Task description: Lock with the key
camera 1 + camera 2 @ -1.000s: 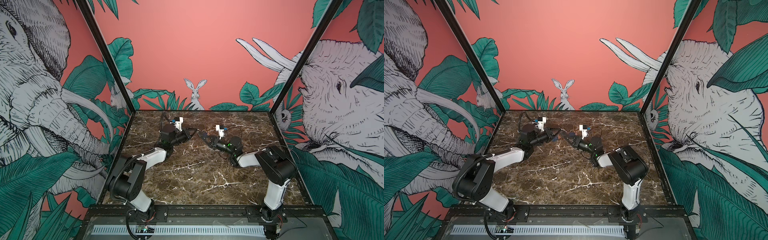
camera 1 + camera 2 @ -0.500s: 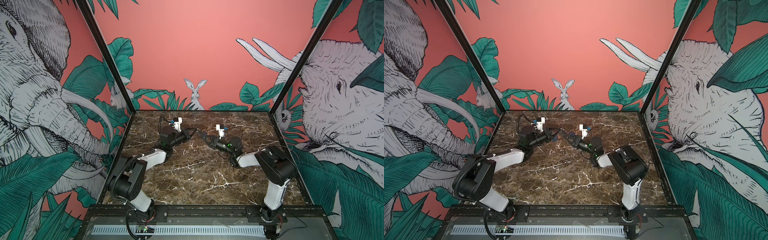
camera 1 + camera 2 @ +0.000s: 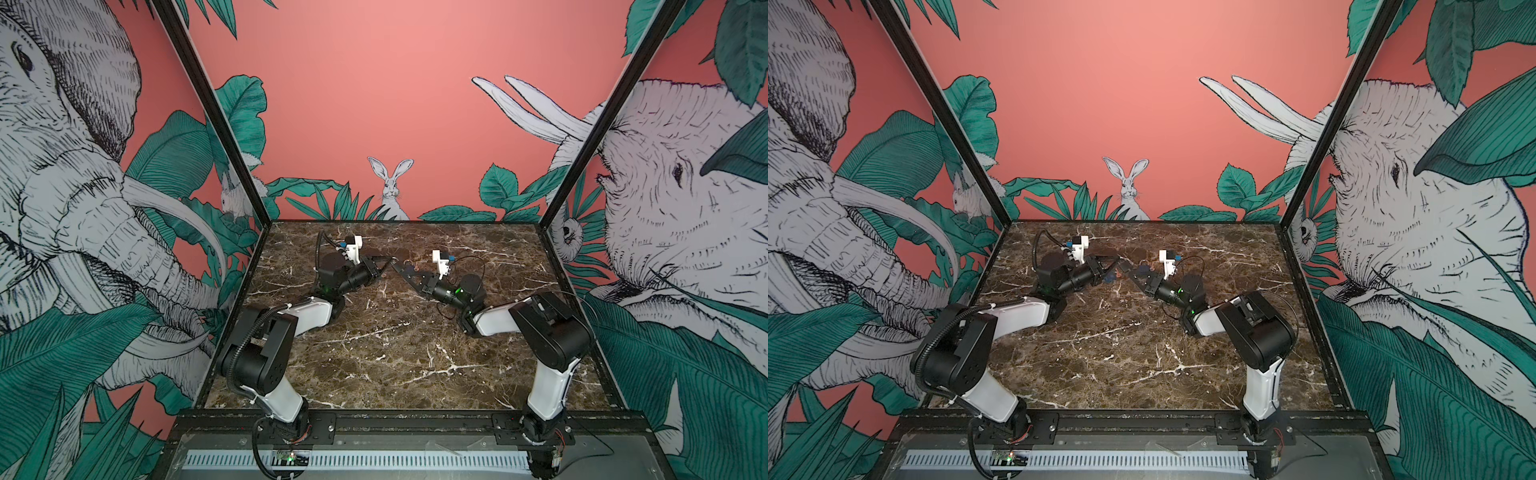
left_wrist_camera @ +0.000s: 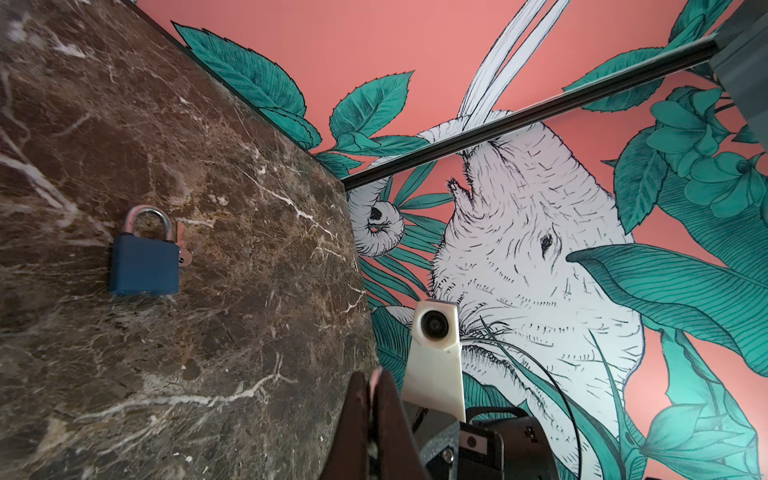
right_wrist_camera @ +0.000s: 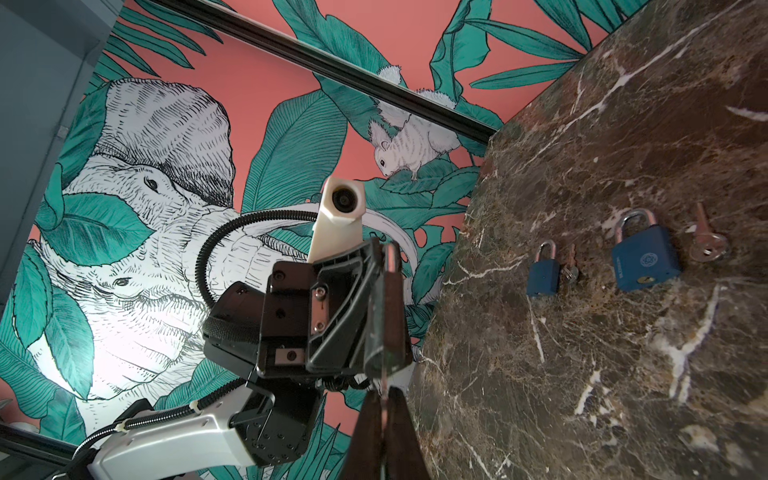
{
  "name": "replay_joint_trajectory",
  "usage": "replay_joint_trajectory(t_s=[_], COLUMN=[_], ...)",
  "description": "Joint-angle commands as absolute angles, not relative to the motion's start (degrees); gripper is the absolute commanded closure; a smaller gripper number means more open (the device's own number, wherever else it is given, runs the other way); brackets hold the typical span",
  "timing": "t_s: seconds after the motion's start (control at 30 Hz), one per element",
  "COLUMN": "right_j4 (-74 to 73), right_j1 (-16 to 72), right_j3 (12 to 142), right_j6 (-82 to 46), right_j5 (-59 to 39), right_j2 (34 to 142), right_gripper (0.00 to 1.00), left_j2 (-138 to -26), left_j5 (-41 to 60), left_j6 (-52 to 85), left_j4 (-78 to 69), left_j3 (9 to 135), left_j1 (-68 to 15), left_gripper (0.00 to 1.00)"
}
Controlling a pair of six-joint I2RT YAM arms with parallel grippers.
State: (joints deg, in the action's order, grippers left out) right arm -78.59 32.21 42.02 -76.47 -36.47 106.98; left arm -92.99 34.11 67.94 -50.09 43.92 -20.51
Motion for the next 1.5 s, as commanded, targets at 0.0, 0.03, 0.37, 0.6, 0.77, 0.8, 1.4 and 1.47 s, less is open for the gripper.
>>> replay_joint_trajectory(t_s=[0.0,0.03,0.37,0.6,0.77,0.8,1.4,1.47], right_j4=[-80.63,-80.68,-80.67,-80.67,-80.08,-79.79,-42.75,-28.06], right_j1=[31.62,31.48,29.96,25.87,22.1,21.62,8.98,8.39], right_j3=[40.45,40.38,39.78,37.28,35.58,35.35,37.62,40.4], right_j6=[-75.06,-75.06,-75.15,-75.47,-75.93,-75.92,-55.66,-47.11], right_j5=[-37.66,-37.44,-38.16,-39.74,-41.77,-42.24,-46.69,-44.8], right_j2=[104.86,104.8,104.53,102.82,101.65,101.45,90.26,86.63], right_gripper=[1.0,1.0,1.0,1.0,1.0,1.0,1.0,1.0], left_j2=[-91.94,-91.76,-91.73,-92.37,-92.35,-92.24,-108.9,-112.34], left_j5=[29.29,29.43,31.23,33.24,36.52,36.56,38.22,37.83], left_j6=[68.9,68.87,68.03,66.52,62.97,62.17,54.03,54.12], left_j4=[-55.15,-55.14,-52.45,-48.38,-40.76,-39.41,-21.88,-21.24], left_j3=[43.73,43.6,45.01,46.25,49.15,49.61,71.29,75.07], left_j1=[-16.99,-16.83,-16.65,-16.78,-16.77,-16.71,-24.19,-25.63], left_gripper=[1.0,1.0,1.0,1.0,1.0,1.0,1.0,1.0])
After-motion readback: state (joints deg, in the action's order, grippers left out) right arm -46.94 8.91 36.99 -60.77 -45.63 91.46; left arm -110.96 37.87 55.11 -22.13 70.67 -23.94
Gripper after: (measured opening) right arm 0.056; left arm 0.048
